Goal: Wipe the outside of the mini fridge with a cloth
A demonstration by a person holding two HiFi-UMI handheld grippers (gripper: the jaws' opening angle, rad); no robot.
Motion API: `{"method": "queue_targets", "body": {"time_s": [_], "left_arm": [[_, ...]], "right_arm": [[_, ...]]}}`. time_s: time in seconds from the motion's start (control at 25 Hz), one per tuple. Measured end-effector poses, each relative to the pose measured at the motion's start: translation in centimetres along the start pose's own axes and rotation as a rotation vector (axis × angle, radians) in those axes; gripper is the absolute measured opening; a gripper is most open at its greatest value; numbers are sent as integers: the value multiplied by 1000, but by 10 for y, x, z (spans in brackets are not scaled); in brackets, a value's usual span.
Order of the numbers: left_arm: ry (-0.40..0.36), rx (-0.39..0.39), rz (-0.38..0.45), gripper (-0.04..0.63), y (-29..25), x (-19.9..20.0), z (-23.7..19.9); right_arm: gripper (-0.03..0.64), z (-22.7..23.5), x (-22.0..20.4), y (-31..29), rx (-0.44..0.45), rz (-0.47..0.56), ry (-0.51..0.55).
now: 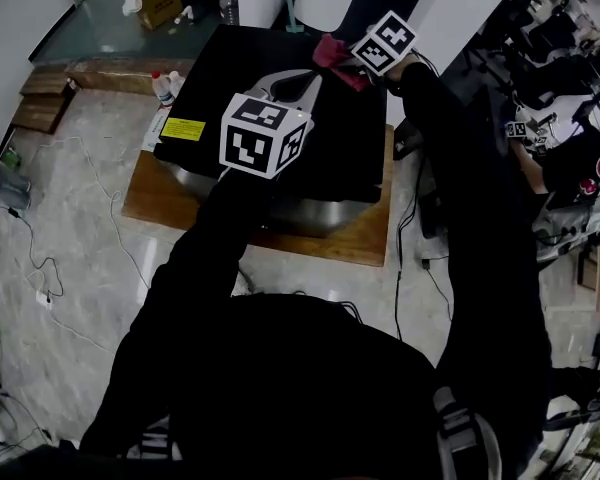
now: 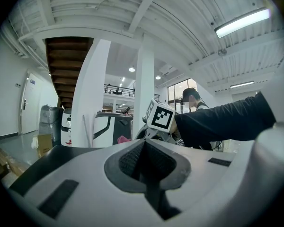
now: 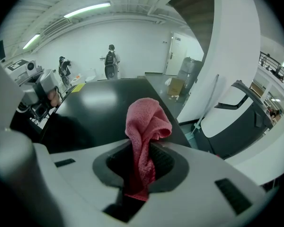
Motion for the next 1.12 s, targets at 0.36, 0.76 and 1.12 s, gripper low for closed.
{"method": "queue_targets", "body": {"time_s": [0.36,0.76,1.12], "left_arm": [[-2,6,-9,6,25,-10,40],[-5,21,-25,6,41,-13,71],[-9,29,-27,6,64,-16,78]], "right_arm": [[75,-76,-21,26,43,7,69],[75,-157,-39,57,131,-18,164],[77,-224,-49,83,272,-152,243]]}}
Point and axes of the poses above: the fingertips, and each gripper's own axes: y backward along the fingers, z to its right, x out of its top, the point moved 5 cm from there along y, backward along the fingers, and after that the axes turned 2 degrees about -x, right-handed, at the moved point
